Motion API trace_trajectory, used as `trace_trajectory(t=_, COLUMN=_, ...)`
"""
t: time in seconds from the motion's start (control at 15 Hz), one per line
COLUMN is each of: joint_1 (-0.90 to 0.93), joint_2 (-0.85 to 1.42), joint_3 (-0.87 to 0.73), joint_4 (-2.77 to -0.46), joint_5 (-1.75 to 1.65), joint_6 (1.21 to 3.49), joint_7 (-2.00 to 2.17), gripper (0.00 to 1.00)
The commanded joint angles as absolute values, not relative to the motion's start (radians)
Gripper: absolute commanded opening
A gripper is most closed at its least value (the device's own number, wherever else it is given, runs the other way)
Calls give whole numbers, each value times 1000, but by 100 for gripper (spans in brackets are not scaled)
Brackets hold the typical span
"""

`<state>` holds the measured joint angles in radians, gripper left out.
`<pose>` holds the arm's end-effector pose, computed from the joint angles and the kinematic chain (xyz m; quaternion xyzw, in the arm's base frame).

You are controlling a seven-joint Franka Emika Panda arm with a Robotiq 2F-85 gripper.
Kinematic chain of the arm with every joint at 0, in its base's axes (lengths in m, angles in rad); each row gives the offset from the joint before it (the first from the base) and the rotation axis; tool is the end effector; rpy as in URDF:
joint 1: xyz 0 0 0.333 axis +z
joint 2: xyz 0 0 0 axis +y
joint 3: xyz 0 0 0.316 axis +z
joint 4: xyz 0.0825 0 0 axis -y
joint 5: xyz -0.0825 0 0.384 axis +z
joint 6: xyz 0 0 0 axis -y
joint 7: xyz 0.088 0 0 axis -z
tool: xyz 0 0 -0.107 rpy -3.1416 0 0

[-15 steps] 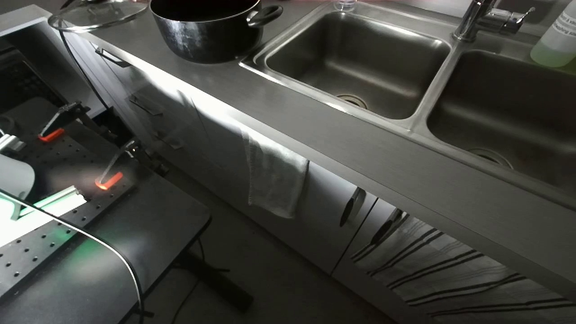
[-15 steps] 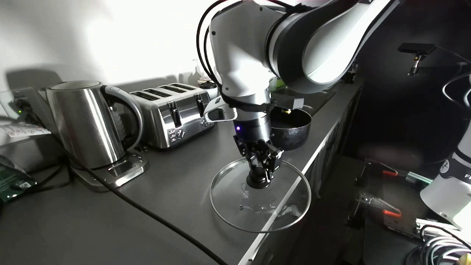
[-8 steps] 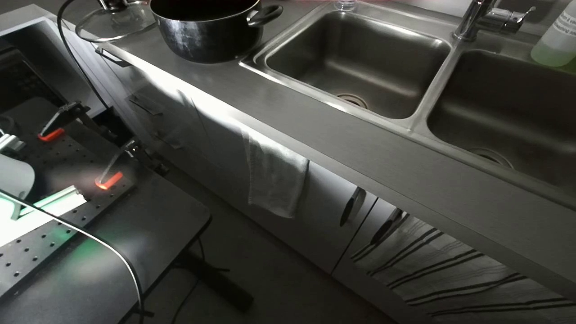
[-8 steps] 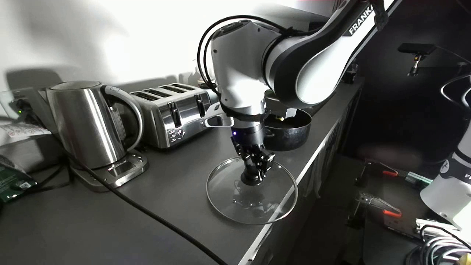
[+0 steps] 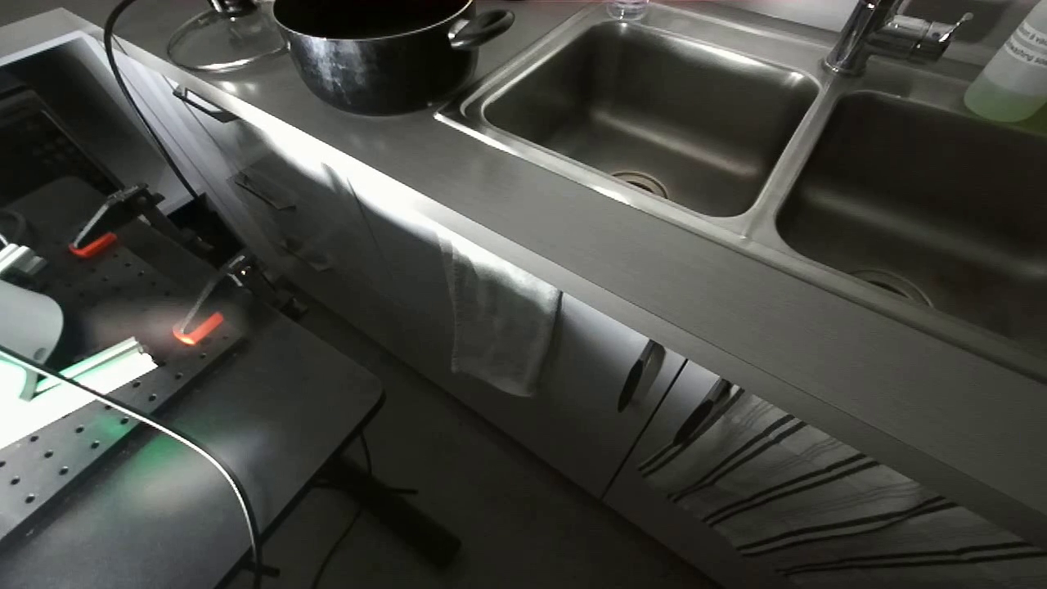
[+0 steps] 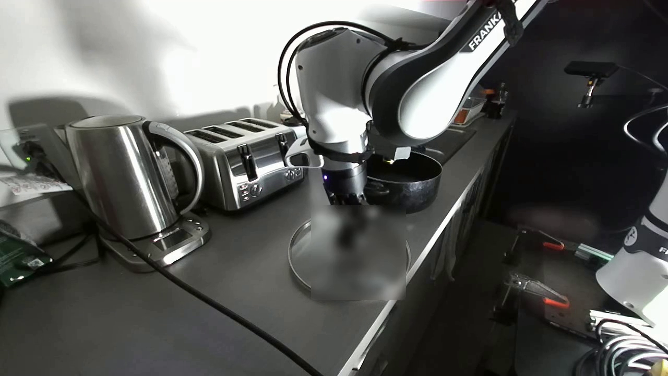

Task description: Take the lid off of the pot

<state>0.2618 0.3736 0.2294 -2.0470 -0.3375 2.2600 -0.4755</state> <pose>0.5157 0.2637 0.2491 0.8229 0.5581 -0.0698 0.0802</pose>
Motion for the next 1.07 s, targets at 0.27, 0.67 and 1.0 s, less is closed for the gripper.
trace_trajectory(t=0.27, joint_1=234, joint_2=403, joint_3=219, joint_4=-2008, joint_5=-345, joint_6=2264, joint_7=-457, gripper=24)
trace_trajectory(t=0.67, joint_1=220, joint_2=403, joint_3=221, joint_4=-2018, joint_5=-337, joint_6=2263, joint_7=-462, gripper=44)
trace_trajectory(t=1.0, joint_1=213, joint_2=397, joint_3=225, joint_4=-2028, joint_5=-330, joint_6=2264, joint_7=-470, gripper=79)
